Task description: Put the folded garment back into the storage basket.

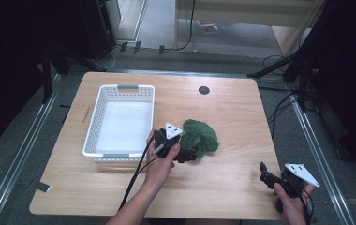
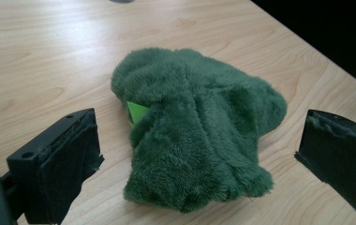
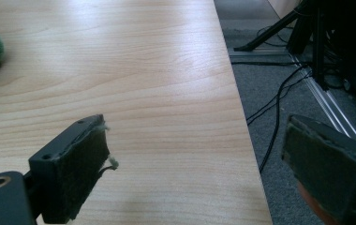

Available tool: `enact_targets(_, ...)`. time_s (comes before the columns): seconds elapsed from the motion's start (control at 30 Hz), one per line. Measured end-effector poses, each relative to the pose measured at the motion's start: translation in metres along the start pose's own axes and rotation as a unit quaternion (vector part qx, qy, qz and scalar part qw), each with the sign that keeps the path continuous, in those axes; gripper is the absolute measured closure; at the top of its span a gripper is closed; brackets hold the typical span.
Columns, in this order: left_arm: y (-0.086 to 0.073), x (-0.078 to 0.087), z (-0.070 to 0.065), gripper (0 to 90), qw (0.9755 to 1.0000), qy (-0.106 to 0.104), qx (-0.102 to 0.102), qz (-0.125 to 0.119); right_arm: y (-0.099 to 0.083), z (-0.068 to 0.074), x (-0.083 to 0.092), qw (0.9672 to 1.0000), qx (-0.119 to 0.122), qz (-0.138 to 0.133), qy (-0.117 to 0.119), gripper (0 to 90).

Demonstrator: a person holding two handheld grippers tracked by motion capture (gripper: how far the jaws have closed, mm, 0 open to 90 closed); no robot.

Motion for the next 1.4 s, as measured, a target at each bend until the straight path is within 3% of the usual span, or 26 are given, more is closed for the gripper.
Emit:
enact_targets(0.2,-0.004,-0.014,-0.002,0.0,1.0000,-0.003,0.004,0.002,0.000,0.000,0.000,1.0000,0.001,0.001,0.001,7.8)
enact_targets(0.33,-0.013,-0.030,0.001,0.0,0.9996,0.006,0.005,0.026,0.000,0.000,0.000,1.0000,0.001,0.001,0.001,7.8)
enact_targets(0.43,-0.015,-0.036,0.002,0.0,0.9995,0.005,0.005,0.030,0.000,0.000,0.000,1.0000,0.001,0.001,0.001,7.8)
enact_targets(0.73,-0.017,-0.058,0.002,0.0,0.9990,-0.018,0.025,0.032,0.000,0.000,0.000,1.0000,0.002,0.002,0.002,7.8)
enact_targets(0.9,-0.021,-0.064,-0.004,0.0,0.9988,-0.019,0.019,0.041,0.000,0.001,0.000,1.0000,0.002,0.001,0.003,7.8)
enact_targets(1.07,-0.025,-0.065,-0.008,0.0,0.9984,-0.010,0.002,0.055,0.000,0.000,0.000,1.0000,0.003,0.002,0.004,7.8)
enact_targets(1.33,-0.032,-0.068,-0.009,0.0,0.9969,0.004,-0.004,0.078,0.000,0.001,0.000,1.0000,0.004,0.003,0.004,8.0)
enact_targets(1.4,-0.032,-0.067,-0.011,3.5,0.9970,0.003,-0.011,0.077,0.000,0.001,0.000,1.0000,0.005,0.003,0.004,8.1)
Point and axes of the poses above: each handheld gripper's, and its own axes: x roughly backward along the jaws, y roughly out of its top, z roughly to its left, the point moved 9 cm from there along -x, roughly forward along the jaws, and after that the axes turned 10 degrees about -x, right-handed, at the moved point
